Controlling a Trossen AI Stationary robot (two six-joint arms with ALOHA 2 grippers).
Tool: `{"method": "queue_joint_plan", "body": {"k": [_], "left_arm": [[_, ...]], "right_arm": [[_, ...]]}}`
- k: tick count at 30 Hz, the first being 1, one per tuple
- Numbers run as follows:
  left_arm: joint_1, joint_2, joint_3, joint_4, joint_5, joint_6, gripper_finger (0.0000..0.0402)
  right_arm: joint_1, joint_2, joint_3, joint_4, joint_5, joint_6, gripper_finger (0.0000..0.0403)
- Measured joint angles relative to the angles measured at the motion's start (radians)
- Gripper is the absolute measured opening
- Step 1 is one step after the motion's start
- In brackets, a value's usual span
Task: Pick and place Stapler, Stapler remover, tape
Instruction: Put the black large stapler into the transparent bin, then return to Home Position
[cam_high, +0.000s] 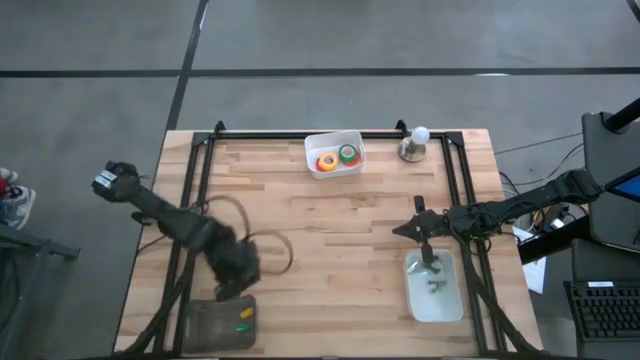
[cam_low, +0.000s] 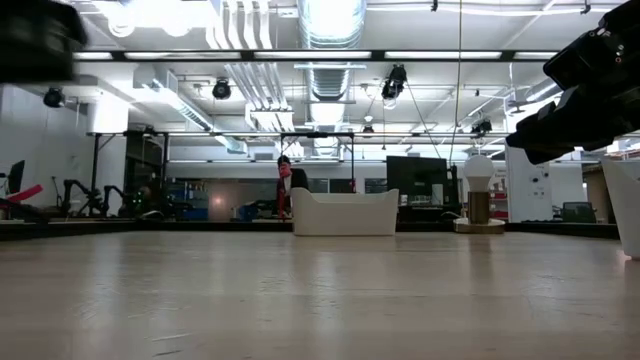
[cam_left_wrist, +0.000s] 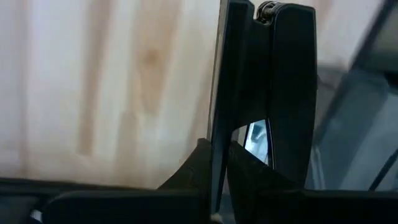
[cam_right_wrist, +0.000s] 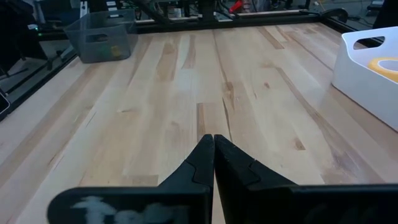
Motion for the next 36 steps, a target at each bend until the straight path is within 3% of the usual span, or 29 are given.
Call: {"method": "queue_joint_plan", "body": {"k": [6,12,19,27,36], "left_arm": [[-0.237,0.015,-0.008,0.01,-0.015,-0.291,0.0038],[-0.37,0.048,-0.053,0.17,-0.019,-0.458,0.0031],[-0.395,0.111,-0.118,0.288,-0.041,-0.463,0.0037],[-0.395,0.164,-0.196,0.34,0.062,-0.459,0.0037],[-0.382,0.15,-0.195,0.341,-0.001,-0.565,0.0104]], "right_arm": [[0.0,0.0,0.0,-0.003,0.0,0.0,0.0008],[0.0,0.0,0.0,-0.006,0.003,0.0,0.0008],[0.0,0.0,0.0,-0.006,0.008,0.0,0.0008],[0.0,0.0,0.0,-0.007,0.009,0.004,0.0008],[0.0,0.0,0.0,-0.016,0.008,0.016,0.0008]]}}
